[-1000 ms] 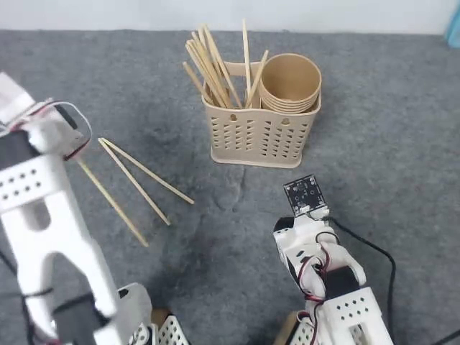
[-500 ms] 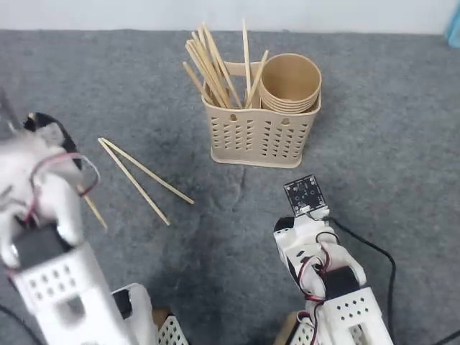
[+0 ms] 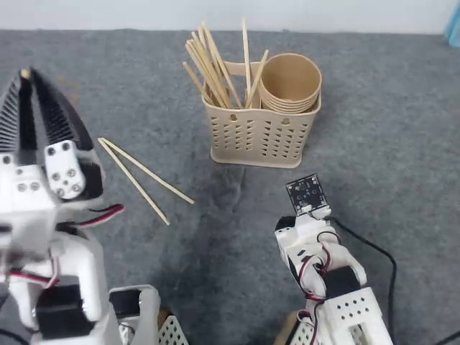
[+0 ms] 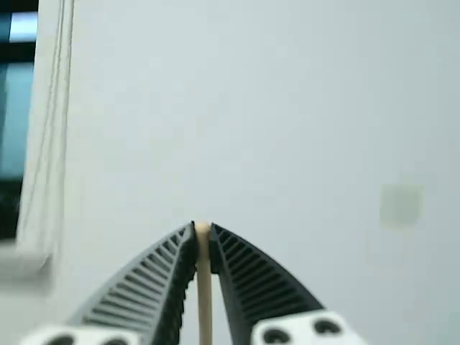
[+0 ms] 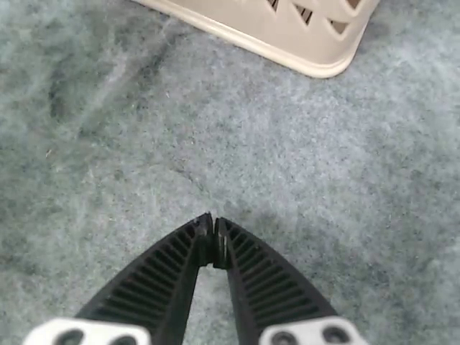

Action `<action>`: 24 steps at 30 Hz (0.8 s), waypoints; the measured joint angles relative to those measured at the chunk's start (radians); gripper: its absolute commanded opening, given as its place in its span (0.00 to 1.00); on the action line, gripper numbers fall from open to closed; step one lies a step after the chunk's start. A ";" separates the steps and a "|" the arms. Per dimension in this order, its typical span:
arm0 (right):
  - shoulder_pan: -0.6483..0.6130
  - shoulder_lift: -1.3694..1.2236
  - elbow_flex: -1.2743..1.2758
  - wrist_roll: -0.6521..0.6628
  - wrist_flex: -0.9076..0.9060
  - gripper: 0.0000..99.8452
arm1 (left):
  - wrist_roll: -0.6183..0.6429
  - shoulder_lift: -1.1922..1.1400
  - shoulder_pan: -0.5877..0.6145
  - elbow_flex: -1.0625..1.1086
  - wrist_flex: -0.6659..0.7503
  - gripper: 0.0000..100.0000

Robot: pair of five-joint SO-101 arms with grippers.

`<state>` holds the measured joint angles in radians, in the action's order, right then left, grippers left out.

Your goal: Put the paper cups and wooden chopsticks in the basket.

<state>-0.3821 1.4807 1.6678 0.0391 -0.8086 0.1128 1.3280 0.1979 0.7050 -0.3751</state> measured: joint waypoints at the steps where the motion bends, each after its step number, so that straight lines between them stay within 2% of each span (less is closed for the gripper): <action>1: 0.000 0.000 0.000 0.000 0.000 0.01 | 0.003 -0.009 -0.015 -0.005 0.054 0.01; 5: 0.000 0.000 0.000 0.000 0.000 0.01 | 0.002 -0.117 -0.103 -0.080 0.167 0.01; 14: 0.000 0.000 0.000 0.000 0.000 0.01 | 0.003 -0.517 -0.253 -0.393 0.184 0.01; 24: 0.000 0.000 0.000 0.000 0.000 0.01 | 0.002 -0.724 -0.417 -0.410 0.184 0.01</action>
<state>-0.3821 1.4807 1.6678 0.0391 -0.8086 0.1143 0.6038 -0.2194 0.2954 -0.1910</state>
